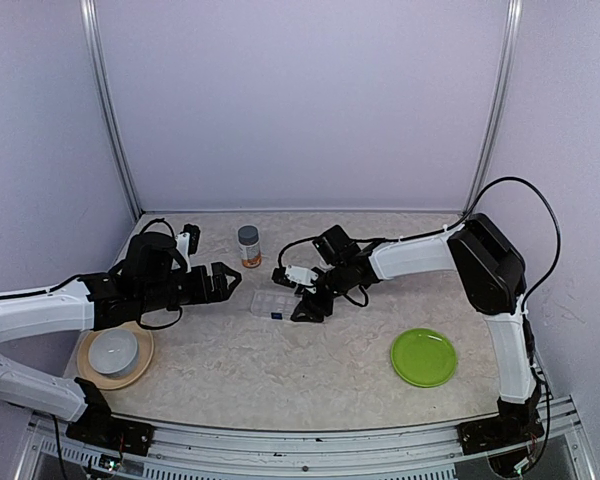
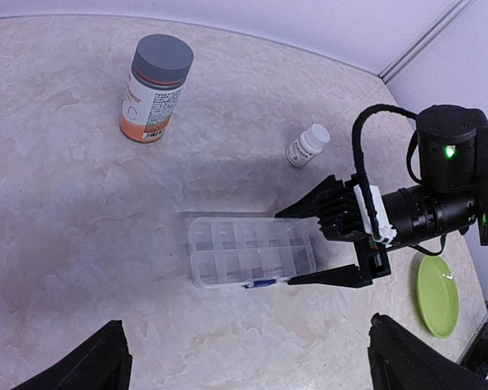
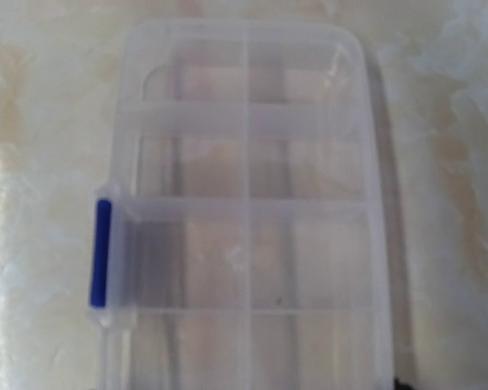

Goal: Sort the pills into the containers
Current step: Pick up the pill container from the center of the board.

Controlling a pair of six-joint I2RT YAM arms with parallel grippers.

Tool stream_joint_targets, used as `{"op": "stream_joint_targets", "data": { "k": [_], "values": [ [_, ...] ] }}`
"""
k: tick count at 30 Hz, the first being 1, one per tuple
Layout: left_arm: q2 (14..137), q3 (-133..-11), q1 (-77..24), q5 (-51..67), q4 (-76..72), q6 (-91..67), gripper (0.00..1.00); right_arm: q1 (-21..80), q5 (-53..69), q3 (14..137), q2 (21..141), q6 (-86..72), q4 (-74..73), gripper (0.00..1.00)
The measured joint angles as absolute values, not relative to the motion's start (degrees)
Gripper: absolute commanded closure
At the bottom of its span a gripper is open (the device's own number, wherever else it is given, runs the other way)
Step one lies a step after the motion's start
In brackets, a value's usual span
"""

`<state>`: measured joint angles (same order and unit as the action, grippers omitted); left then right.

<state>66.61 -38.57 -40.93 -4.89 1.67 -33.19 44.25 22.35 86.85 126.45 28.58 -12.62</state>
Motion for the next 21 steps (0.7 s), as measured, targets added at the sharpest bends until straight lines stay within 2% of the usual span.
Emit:
{"op": "stream_joint_targets", "data": {
  "k": [8, 21],
  "values": [
    [66.61, -37.98, -40.93, -4.82, 0.8, -33.23, 0.01, 44.25, 22.41, 83.46, 124.31, 26.37, -10.24, 0.42],
    [66.65, -35.88, -40.93, -2.28, -2.39, -34.65, 0.01, 44.49, 14.26, 72.88, 108.99, 15.18, -3.09, 0.43]
  ]
}}
